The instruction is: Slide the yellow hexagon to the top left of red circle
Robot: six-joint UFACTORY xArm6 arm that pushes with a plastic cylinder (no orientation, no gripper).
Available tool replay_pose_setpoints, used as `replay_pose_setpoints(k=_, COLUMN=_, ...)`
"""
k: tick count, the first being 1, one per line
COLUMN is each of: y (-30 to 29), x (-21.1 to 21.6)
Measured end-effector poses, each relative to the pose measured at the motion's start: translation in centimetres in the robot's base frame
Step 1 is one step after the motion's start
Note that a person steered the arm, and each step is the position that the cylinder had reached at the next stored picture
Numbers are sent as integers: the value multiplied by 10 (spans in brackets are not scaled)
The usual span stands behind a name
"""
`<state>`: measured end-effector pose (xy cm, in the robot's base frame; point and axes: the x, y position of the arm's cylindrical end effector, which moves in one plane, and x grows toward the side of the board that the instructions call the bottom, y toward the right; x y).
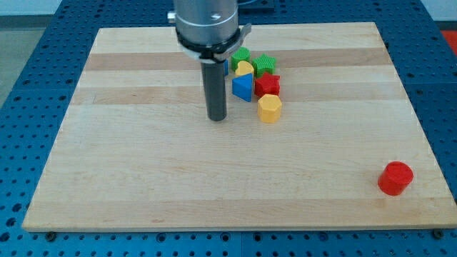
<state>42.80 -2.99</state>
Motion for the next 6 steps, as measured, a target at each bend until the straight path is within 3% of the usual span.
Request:
replay_pose_setpoints(k=2, y=72, x=-10)
replay_pose_setpoints(k=6, y=164, x=21)
